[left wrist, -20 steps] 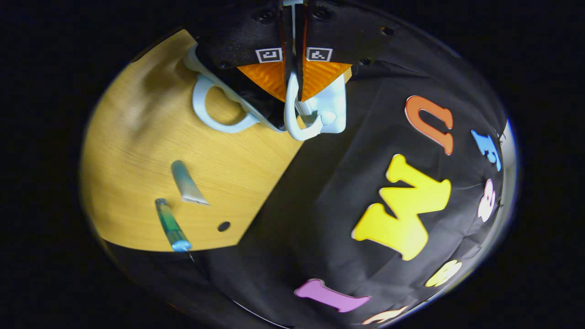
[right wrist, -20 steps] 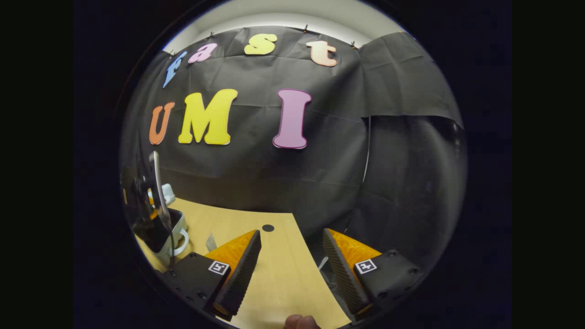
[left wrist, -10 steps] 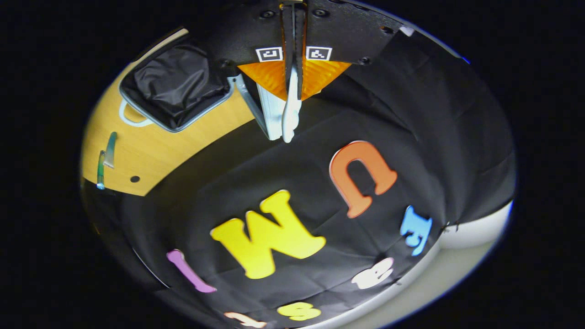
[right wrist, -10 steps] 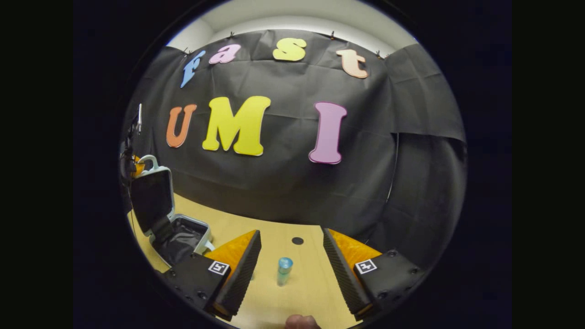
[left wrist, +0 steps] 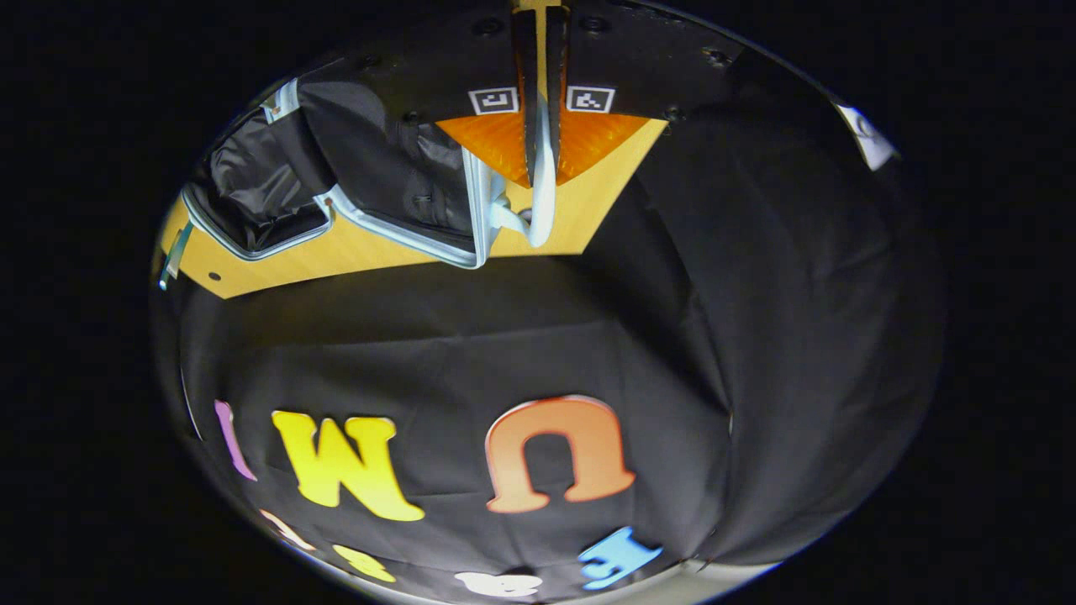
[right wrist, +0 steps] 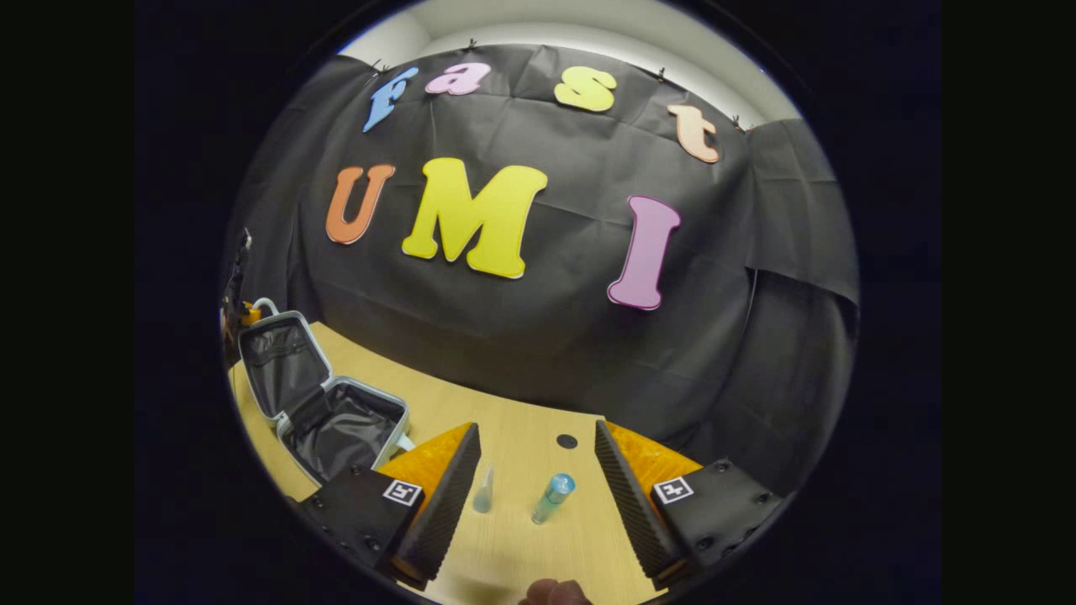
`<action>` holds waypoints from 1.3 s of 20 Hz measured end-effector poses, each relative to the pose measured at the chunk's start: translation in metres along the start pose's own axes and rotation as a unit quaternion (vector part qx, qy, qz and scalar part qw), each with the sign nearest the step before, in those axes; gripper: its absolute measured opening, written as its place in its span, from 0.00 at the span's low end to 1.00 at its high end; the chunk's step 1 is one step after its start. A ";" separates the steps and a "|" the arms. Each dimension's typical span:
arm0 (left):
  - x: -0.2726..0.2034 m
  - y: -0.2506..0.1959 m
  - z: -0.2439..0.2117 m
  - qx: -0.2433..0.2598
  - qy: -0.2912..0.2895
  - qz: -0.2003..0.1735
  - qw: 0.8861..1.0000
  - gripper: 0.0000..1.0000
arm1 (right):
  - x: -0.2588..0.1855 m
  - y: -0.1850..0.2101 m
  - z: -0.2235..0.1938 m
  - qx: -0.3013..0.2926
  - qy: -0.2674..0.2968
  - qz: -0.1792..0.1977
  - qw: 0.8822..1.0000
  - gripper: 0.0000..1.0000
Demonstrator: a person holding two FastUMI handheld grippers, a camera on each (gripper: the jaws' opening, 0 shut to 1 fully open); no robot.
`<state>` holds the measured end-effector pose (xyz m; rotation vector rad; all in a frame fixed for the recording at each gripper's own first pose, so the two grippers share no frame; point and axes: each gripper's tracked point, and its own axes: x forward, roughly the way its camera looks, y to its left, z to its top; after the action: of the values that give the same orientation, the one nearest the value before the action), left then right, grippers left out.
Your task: First open the suitcase, pack the skin care products into it, and then close the suitcase.
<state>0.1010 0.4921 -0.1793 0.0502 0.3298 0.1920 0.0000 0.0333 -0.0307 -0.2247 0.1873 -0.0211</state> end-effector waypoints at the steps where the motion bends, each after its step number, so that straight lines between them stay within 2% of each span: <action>1: 0.017 0.001 -0.028 -0.020 0.030 -0.002 0.999 0.07 | 0.000 0.003 -0.003 -0.006 0.006 0.000 1.000 0.81; 3: 0.034 0.005 -0.060 -0.045 0.066 -0.010 0.997 0.08 | 0.001 0.011 -0.008 -0.022 0.017 0.004 1.000 0.81; 6: 0.038 0.002 -0.080 -0.089 0.080 -0.026 0.992 0.09 | 0.001 0.016 -0.005 -0.029 0.020 0.010 0.999 0.81; 8: 0.038 0.004 -0.091 -0.097 0.090 -0.022 0.991 0.12 | 0.004 0.024 -0.005 -0.027 0.019 0.014 0.999 0.81; 9: 0.039 0.003 -0.090 -0.100 0.084 -0.023 0.991 0.10 | 0.005 0.026 -0.006 -0.025 0.019 0.015 0.999 0.81; 10: 0.038 0.004 -0.086 -0.096 0.076 -0.020 0.992 0.25 | 0.005 0.026 -0.007 -0.023 0.020 0.017 0.999 0.81; 12: 0.029 0.003 -0.081 -0.080 0.079 -0.018 0.993 0.27 | 0.006 0.026 -0.014 -0.020 0.026 0.021 0.999 0.81; 13: 0.024 0.004 -0.077 -0.072 0.078 -0.011 0.994 0.24 | 0.006 0.023 -0.016 -0.018 0.026 0.022 0.999 0.81; 14: 0.015 0.000 -0.065 -0.066 0.068 -0.013 0.995 0.47 | 0.007 0.022 -0.016 -0.013 0.027 0.023 0.999 0.81; 16: -0.005 -0.007 -0.031 -0.047 0.035 -0.002 0.998 0.47 | 0.008 0.017 -0.013 -0.002 0.020 0.023 1.000 0.81; 17: -0.015 -0.018 -0.009 -0.040 0.010 -0.001 0.999 0.65 | 0.007 0.011 -0.012 0.004 0.013 0.020 1.000 0.81; 18: -0.028 -0.039 0.013 -0.035 -0.011 -0.017 0.999 0.82 | 0.007 0.006 -0.010 0.010 0.006 0.019 1.000 0.81; 19: -0.045 -0.059 0.035 -0.019 -0.029 -0.019 0.999 0.94 | 0.007 0.000 -0.011 0.015 0.001 0.016 1.000 0.81; 20: -0.061 -0.078 0.058 -0.007 -0.049 -0.011 0.999 0.94 | 0.008 -0.007 -0.012 0.018 -0.002 0.013 1.000 0.81; 21: -0.071 -0.099 0.079 -0.001 -0.070 -0.007 0.998 0.86 | 0.008 -0.016 -0.014 0.023 -0.005 0.011 1.000 0.81; 22: -0.081 -0.123 0.097 -0.007 -0.088 -0.009 0.996 0.99 | 0.008 -0.024 -0.016 0.029 -0.007 0.010 1.000 0.81; 24: -0.111 -0.181 0.121 -0.035 -0.111 -0.022 0.993 0.99 | 0.009 -0.040 -0.019 0.042 -0.012 0.012 0.999 0.81; 26: -0.142 -0.237 0.129 -0.042 -0.121 -0.037 0.991 1.00 | 0.008 -0.054 -0.026 0.053 -0.012 0.015 0.998 0.81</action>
<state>0.0543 0.2293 -0.0316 -0.0226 0.0806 0.1250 0.0032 -0.0258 -0.0451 -0.1154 0.1648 0.0009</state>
